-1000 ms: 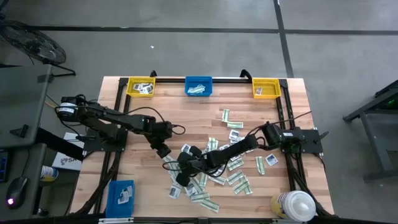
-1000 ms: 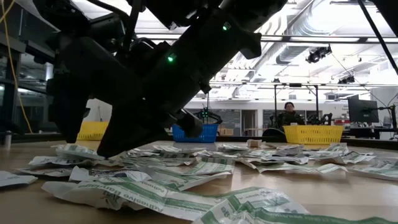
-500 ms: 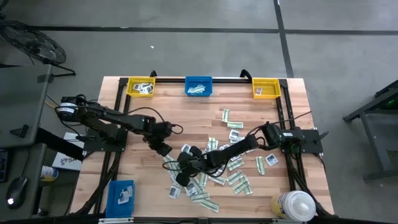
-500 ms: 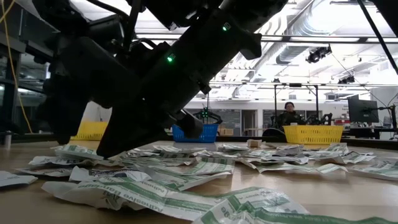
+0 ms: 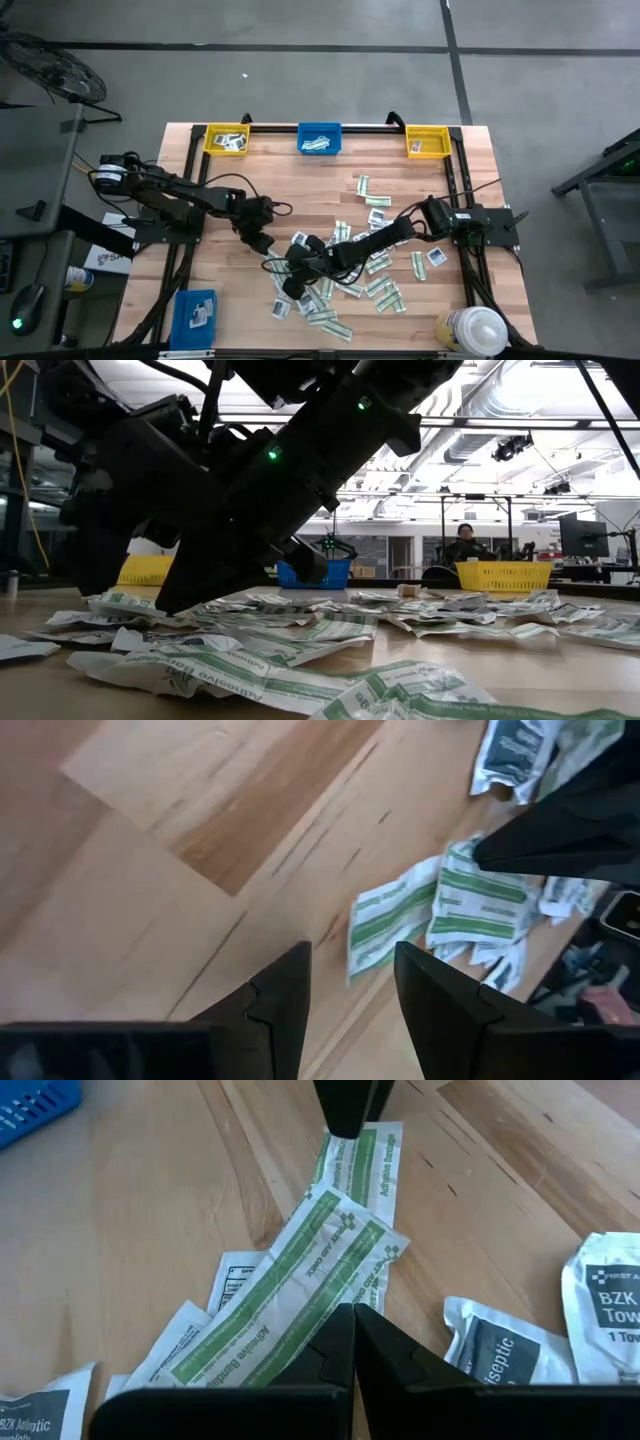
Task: Pick & Place First Aid Supplies
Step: Put the green bandage pack into the top blue bin
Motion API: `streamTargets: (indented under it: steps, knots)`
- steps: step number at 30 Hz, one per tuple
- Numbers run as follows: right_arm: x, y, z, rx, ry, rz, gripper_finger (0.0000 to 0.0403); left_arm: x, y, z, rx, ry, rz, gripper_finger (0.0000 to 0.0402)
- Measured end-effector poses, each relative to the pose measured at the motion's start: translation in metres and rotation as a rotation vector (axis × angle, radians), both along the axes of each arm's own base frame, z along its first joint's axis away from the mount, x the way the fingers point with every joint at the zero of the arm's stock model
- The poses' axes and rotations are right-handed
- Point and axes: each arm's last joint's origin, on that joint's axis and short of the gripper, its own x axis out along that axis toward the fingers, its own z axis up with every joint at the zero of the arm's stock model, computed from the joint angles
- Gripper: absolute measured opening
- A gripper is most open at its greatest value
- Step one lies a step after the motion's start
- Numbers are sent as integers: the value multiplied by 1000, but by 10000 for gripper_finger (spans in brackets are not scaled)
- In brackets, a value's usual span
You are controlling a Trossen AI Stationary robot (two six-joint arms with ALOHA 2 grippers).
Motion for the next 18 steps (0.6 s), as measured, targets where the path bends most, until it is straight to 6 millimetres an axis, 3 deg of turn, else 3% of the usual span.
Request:
streamTargets:
  steps: [18]
  knots:
    - [0,0,0,0,1,0,0,0,-1,-4,-59,-48,26,142]
